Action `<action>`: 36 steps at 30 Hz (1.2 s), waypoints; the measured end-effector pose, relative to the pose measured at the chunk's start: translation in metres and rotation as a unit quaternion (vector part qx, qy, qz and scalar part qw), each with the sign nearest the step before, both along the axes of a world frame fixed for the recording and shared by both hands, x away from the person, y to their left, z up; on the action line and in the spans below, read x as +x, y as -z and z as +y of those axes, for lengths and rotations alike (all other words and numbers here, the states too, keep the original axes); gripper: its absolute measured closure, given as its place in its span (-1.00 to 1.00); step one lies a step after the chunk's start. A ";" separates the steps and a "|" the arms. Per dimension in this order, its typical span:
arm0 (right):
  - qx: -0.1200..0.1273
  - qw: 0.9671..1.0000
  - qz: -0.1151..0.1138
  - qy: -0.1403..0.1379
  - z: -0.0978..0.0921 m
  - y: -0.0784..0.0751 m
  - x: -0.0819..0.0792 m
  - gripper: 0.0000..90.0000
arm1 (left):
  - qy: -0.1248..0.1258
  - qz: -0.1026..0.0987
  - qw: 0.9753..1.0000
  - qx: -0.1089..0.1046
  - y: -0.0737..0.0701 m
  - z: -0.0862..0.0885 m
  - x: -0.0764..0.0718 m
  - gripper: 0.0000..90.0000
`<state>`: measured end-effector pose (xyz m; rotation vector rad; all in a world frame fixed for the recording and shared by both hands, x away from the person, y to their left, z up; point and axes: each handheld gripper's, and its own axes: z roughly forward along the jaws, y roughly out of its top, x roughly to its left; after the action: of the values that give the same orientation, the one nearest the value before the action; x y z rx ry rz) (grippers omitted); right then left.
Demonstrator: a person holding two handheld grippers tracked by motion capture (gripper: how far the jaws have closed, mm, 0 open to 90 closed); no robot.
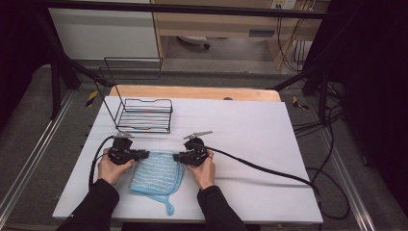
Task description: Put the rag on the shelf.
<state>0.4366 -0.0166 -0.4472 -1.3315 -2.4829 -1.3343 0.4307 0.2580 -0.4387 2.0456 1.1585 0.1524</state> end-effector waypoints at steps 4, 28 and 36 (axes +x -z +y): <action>0.005 1.000 -0.009 -0.003 -0.001 -0.005 -0.002 0.74 | -0.002 -0.010 1.000 -0.016 -0.005 0.003 -0.003 0.81; 0.059 0.993 -0.103 -0.008 -0.013 -0.047 -0.020 0.74 | -0.003 -0.112 0.992 -0.054 -0.053 0.007 -0.029 0.81; 0.070 0.989 -0.130 -0.011 -0.019 -0.059 -0.024 0.74 | -0.001 -0.134 0.989 -0.064 -0.068 0.005 -0.038 0.81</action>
<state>0.4123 -0.0353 -0.3880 -1.1645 -2.4915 -1.7430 0.3930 0.2630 -0.3710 1.8469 0.9764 0.3359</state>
